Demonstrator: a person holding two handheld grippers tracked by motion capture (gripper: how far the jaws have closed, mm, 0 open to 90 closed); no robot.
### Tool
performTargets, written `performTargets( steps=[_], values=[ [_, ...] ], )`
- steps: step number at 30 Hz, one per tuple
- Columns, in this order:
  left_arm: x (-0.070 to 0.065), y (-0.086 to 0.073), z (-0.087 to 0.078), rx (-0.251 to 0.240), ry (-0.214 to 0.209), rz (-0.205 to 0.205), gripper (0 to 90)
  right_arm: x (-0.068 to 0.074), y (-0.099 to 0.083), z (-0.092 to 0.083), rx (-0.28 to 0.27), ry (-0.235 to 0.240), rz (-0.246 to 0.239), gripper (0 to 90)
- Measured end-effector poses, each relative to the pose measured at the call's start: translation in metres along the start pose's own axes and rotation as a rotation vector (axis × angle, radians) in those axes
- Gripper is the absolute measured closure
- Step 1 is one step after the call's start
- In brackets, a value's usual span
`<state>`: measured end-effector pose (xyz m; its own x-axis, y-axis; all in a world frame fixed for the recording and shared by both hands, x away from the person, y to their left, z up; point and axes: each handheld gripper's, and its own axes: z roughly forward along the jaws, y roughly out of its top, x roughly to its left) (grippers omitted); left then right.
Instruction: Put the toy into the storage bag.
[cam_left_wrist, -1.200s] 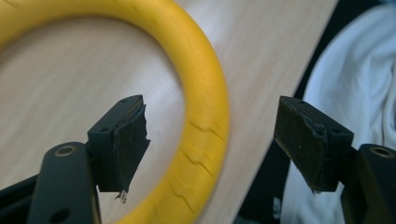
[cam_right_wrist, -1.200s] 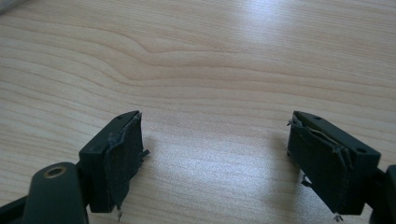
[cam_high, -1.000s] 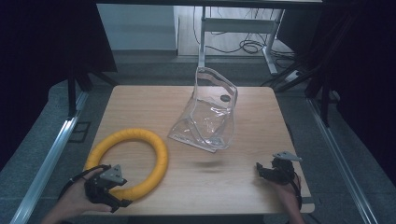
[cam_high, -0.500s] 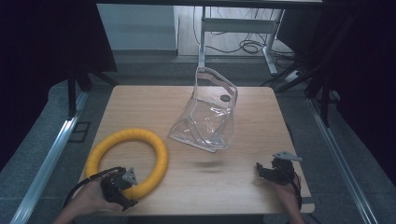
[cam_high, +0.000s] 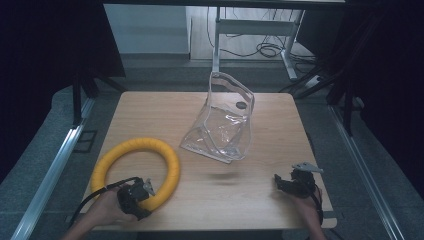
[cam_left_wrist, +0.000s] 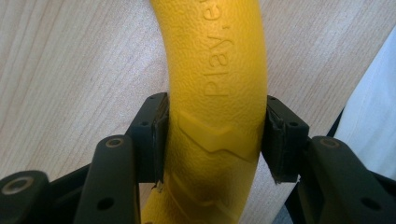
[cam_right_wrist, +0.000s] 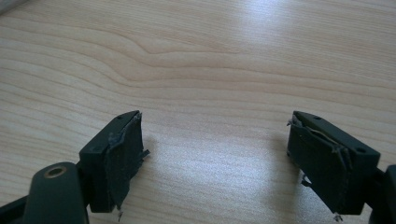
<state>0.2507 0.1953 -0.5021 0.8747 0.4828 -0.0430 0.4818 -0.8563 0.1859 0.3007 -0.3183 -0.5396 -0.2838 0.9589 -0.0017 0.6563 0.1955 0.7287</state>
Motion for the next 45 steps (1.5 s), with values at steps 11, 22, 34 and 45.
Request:
performTargets(
  steps=[11,22,34,45],
  values=[
    [0.012,-0.001,-0.029,-0.21,-0.086,-0.06,50.8,0.0,0.0,0.0,-0.002,-0.001,0.0,19.0],
    [0.052,-0.011,-0.089,-0.537,-0.258,-0.181,51.5,0.0,0.0,0.0,-0.001,-0.006,0.005,19.4],
    [0.065,-0.028,-0.121,-0.735,-0.309,-0.214,51.9,0.0,0.001,0.001,-0.002,-0.01,0.006,19.6],
    [0.074,-0.039,-0.148,-0.891,-0.331,-0.246,51.9,-0.001,0.001,0.001,-0.003,-0.01,0.006,19.7]
  ],
)
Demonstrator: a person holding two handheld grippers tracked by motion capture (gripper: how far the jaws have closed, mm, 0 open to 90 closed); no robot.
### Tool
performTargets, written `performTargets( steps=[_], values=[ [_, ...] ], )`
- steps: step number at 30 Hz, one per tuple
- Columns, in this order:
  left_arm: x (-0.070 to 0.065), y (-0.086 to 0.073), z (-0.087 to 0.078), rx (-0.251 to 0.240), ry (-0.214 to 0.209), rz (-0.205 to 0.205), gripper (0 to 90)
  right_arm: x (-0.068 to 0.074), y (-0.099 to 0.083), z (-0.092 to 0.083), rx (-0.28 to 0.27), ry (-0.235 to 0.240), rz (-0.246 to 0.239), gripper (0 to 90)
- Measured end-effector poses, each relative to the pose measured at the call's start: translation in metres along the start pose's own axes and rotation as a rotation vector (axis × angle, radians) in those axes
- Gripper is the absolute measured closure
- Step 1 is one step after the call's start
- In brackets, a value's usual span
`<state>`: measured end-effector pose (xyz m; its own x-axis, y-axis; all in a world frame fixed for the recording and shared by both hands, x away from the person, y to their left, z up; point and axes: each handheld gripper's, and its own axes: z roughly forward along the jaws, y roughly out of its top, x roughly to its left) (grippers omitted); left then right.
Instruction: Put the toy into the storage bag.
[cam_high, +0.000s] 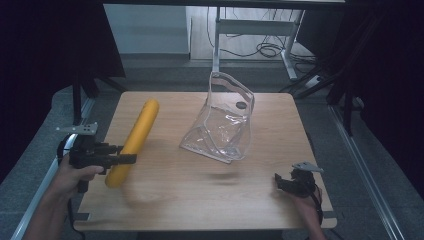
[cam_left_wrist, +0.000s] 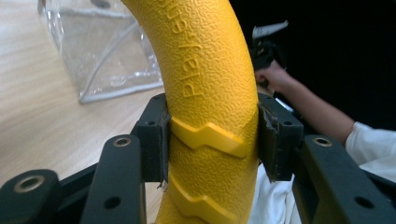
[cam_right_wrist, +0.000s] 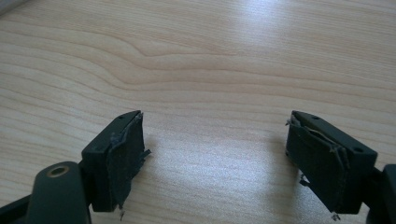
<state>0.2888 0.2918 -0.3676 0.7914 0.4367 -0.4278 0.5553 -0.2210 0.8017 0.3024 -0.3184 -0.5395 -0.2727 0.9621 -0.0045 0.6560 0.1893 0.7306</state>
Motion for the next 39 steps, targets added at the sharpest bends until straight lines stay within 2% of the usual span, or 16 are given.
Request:
performTargets(
  steps=[1,3,9,15,23,24,25,26,27,29,33,37,39],
  values=[
    [0.0,0.0,0.0,0.0,0.0,0.0,51.9,0.0,0.0,0.0,0.0,0.0,0.0,19.7],
    [-0.001,0.003,-0.005,-0.046,-0.024,-0.013,51.9,0.0,0.0,0.0,0.0,0.0,0.0,19.7],
    [0.001,0.003,-0.007,-0.126,-0.084,-0.06,51.9,0.0,0.0,0.0,0.0,-0.001,0.0,19.7],
    [0.002,0.005,-0.002,-0.169,-0.097,-0.074,51.8,0.0,0.0,0.0,0.0,0.0,0.0,19.6],
    [-0.008,0.009,0.005,-0.276,-0.048,-0.079,51.8,0.0,0.0,0.0,0.0,0.0,0.003,19.7],
    [-0.008,0.009,0.005,-0.276,-0.048,-0.079,51.8,0.0,0.0,0.0,0.0,0.0,0.003,19.7],
    [-0.012,0.011,0.008,-0.307,-0.021,-0.073,51.8,0.0,0.0,0.0,-0.001,-0.001,0.002,19.7],
    [-0.012,0.011,0.008,-0.307,-0.021,-0.073,51.8,0.0,0.0,0.0,-0.001,-0.001,0.002,19.7],
    [-0.016,0.013,0.013,-0.34,0.001,-0.066,51.8,0.0,0.0,0.0,-0.001,0.0,0.001,19.7],
    [-0.021,0.016,0.018,-0.362,0.024,-0.052,51.8,0.0,0.0,0.0,-0.001,0.0,0.001,19.7],
    [-0.031,0.022,0.028,-0.402,0.034,-0.022,51.8,-0.001,0.0,0.0,0.001,-0.003,-0.002,19.7],
    [-0.034,0.027,0.034,-0.418,0.041,-0.005,51.8,-0.001,0.0,0.0,0.001,-0.001,-0.002,19.8],
    [-0.039,0.032,0.04,-0.425,0.072,0.018,51.8,0.0,0.0,0.0,0.003,-0.001,0.003,19.8]
  ],
)
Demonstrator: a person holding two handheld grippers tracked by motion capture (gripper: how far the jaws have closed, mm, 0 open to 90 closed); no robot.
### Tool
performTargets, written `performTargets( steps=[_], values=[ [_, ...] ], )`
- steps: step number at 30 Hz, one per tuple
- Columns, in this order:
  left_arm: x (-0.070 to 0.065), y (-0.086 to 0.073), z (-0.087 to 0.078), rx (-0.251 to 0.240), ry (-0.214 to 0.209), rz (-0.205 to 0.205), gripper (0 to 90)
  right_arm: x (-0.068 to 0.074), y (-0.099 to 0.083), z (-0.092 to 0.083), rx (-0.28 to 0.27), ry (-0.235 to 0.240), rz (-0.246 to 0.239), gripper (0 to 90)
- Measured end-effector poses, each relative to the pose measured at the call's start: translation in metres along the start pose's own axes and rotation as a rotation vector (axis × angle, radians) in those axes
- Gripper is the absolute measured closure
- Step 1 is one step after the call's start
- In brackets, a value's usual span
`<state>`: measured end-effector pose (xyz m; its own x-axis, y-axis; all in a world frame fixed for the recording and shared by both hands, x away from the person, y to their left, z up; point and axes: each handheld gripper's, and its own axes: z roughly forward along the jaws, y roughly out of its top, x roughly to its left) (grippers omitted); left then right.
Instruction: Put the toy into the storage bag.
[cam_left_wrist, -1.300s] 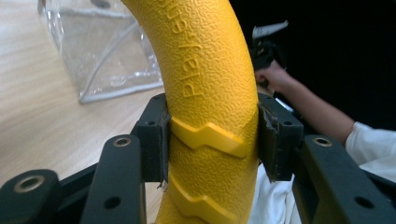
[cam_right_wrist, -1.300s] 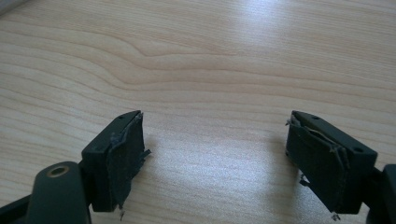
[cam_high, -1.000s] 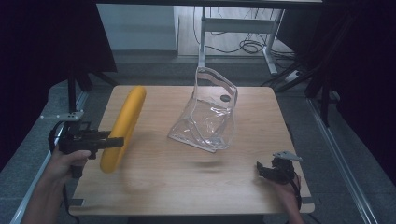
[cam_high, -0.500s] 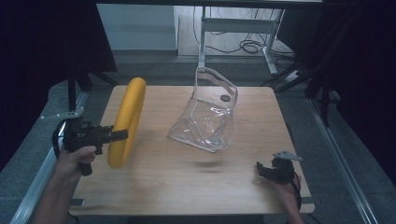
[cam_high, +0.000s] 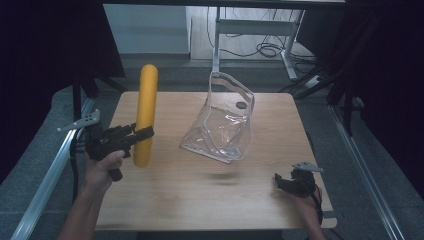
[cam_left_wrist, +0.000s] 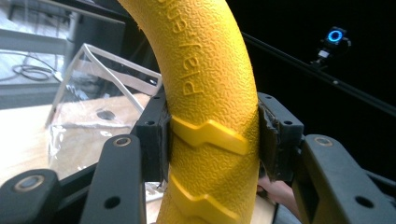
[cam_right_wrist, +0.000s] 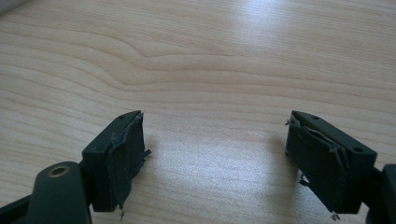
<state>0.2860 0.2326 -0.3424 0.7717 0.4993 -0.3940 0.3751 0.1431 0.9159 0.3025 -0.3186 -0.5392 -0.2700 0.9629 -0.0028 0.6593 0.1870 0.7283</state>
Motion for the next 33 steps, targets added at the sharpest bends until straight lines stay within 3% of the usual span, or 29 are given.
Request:
performTargets(
  steps=[5,12,19,33],
  values=[
    [-0.009,0.004,0.01,-0.021,0.043,0.055,51.8,0.0,0.0,0.0,0.001,0.0,0.003,19.8],
    [-0.017,0.005,0.025,-0.049,0.067,0.09,51.8,0.0,0.0,0.0,0.0,0.0,0.005,19.8],
    [-0.021,0.003,0.04,-0.074,0.079,0.102,51.8,0.0,0.0,0.0,-0.001,-0.001,0.003,19.8],
    [-0.03,0.004,0.062,-0.077,0.094,0.144,51.8,0.0,0.0,0.001,-0.005,-0.001,0.004,19.9]
  ],
)
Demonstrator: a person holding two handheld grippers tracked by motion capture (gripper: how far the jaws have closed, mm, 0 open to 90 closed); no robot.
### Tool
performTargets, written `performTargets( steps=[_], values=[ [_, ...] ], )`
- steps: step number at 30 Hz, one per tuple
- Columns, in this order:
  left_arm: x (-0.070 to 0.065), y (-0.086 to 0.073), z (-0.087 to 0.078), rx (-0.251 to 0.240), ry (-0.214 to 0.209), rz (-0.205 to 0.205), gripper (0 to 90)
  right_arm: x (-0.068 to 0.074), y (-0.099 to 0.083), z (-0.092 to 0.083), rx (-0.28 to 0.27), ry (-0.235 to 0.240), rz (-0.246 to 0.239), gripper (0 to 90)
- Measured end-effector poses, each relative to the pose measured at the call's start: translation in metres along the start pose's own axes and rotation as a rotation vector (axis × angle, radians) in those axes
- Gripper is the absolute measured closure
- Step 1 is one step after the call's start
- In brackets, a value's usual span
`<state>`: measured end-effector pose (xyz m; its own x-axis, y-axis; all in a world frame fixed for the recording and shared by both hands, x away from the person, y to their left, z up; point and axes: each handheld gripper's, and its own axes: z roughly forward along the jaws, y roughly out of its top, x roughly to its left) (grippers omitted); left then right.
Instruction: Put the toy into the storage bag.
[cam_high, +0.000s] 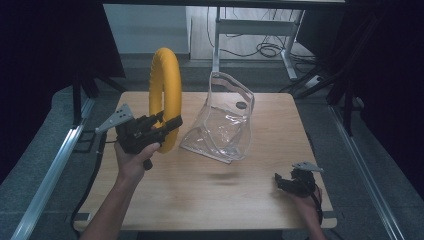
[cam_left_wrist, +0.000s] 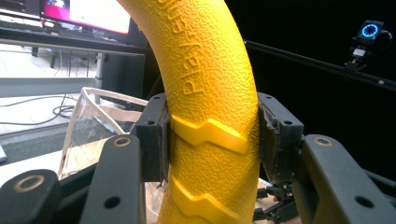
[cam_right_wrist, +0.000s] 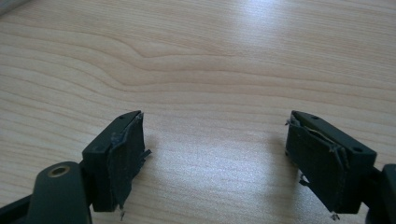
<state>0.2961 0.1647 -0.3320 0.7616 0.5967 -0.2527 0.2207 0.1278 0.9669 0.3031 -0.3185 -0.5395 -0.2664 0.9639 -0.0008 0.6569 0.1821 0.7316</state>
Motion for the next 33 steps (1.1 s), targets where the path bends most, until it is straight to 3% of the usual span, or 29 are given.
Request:
performTargets(
  steps=[17,33],
  values=[
    [-0.006,0.008,0.016,-0.011,0.015,0.027,51.8,0.0,0.0,0.0,0.003,-0.002,0.003,19.9],
    [-0.02,0.026,0.058,-0.028,-0.001,0.065,51.7,-0.001,0.001,0.0,0.003,-0.002,0.005,20.0]
  ],
)
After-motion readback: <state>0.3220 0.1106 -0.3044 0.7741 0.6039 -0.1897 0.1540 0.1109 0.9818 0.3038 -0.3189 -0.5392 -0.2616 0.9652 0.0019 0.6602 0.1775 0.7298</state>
